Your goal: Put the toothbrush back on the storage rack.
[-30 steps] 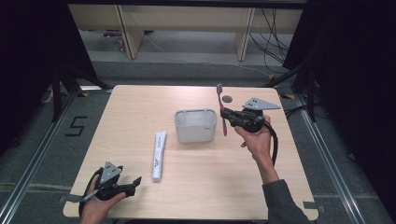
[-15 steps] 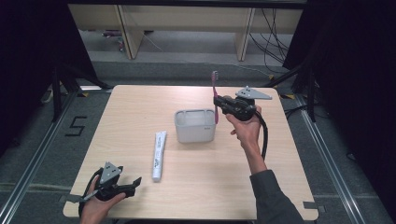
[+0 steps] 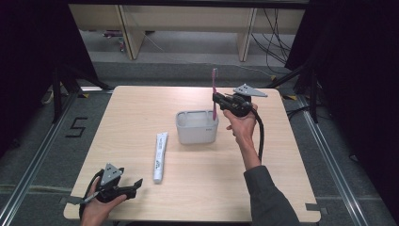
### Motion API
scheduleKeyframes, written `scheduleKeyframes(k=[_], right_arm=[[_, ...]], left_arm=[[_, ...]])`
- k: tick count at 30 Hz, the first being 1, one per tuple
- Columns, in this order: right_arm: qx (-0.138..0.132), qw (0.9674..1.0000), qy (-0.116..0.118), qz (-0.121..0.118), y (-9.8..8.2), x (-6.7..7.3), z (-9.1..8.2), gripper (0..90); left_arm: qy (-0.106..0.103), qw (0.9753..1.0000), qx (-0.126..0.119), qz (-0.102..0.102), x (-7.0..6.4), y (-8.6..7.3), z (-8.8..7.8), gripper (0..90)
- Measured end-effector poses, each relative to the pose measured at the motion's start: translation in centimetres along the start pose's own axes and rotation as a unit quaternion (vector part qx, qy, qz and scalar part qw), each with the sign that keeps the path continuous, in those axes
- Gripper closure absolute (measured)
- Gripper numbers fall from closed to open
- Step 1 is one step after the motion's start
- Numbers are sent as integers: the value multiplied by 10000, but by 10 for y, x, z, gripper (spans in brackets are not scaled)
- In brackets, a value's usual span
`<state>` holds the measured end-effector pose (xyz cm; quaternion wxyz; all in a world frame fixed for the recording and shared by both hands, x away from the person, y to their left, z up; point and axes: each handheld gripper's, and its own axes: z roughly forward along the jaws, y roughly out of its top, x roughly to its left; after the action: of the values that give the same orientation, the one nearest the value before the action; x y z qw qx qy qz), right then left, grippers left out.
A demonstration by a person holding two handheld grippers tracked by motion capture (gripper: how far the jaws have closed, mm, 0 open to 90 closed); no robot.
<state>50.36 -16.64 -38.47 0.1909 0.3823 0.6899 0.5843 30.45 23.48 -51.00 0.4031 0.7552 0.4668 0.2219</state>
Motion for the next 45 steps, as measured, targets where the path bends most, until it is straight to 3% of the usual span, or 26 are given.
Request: scheduleKeyframes(k=[13, 18, 45], right_arm=[[74, 9999, -95, -22, -16, -8, 14, 832], [189, 9997, -155, 89, -28, -12, 18, 832], [336, 9993, -169, 77, -56, -15, 25, 827]], left_arm=[[-4, 10000, 26, 37, -1, 0, 1, 160], [-10, 10000, 26, 16, 0, -1, 0, 161], [-26, 10000, 9, 21, -1, -1, 1, 161]])
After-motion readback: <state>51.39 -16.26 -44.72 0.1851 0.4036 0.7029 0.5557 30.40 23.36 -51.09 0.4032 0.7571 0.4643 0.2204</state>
